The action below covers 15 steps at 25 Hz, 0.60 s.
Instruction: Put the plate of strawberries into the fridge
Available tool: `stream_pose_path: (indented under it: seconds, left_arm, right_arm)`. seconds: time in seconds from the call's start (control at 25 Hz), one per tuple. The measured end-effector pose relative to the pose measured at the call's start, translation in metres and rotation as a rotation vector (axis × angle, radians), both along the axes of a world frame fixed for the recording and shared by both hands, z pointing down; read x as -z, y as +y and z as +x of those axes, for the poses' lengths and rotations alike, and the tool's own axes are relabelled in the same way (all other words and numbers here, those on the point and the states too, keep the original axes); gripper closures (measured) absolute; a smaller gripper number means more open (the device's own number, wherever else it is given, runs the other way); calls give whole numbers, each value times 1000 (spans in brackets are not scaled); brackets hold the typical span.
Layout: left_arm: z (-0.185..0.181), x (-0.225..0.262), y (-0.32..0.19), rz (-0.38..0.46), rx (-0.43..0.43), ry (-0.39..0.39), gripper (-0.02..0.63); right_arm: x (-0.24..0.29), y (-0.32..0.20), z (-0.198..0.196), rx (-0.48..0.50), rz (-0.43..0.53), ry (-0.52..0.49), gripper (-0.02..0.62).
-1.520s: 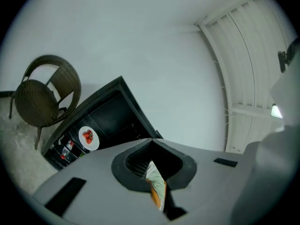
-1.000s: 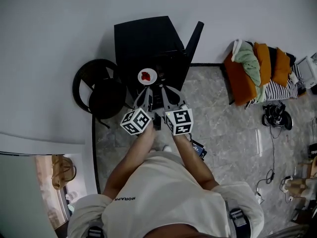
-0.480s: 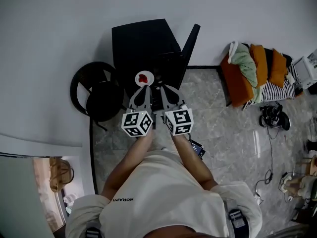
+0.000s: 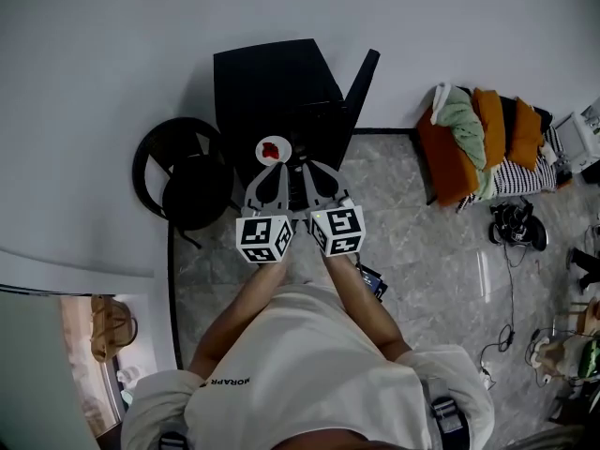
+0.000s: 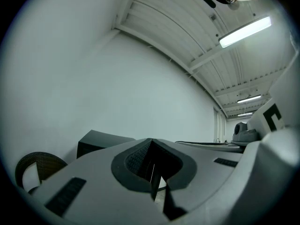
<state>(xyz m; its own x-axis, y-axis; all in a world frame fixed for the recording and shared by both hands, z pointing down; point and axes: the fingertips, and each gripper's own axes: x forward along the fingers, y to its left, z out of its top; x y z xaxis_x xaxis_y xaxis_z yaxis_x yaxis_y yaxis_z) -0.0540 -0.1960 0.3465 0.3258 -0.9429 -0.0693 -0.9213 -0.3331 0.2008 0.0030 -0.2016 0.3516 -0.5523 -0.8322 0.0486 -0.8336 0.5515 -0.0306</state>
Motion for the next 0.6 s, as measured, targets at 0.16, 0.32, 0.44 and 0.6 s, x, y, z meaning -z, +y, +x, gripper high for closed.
stream_pose_path:
  seconds: [0.16, 0.32, 0.44, 0.6]
  left_arm:
    - [3, 6, 0, 19, 2, -61, 604]
    - [7, 8, 1, 43, 2, -133, 604]
    - [10, 7, -1, 51, -7, -161, 604]
    - [13, 5, -5, 45, -6, -166, 604]
  right_arm:
    - [1, -1, 0, -3, 1, -5, 583]
    - [-1, -2, 0, -3, 4, -11, 583]
    - [-2, -3, 1, -3, 6, -10, 583]
    - [0, -6, 5, 2, 14, -21, 583]
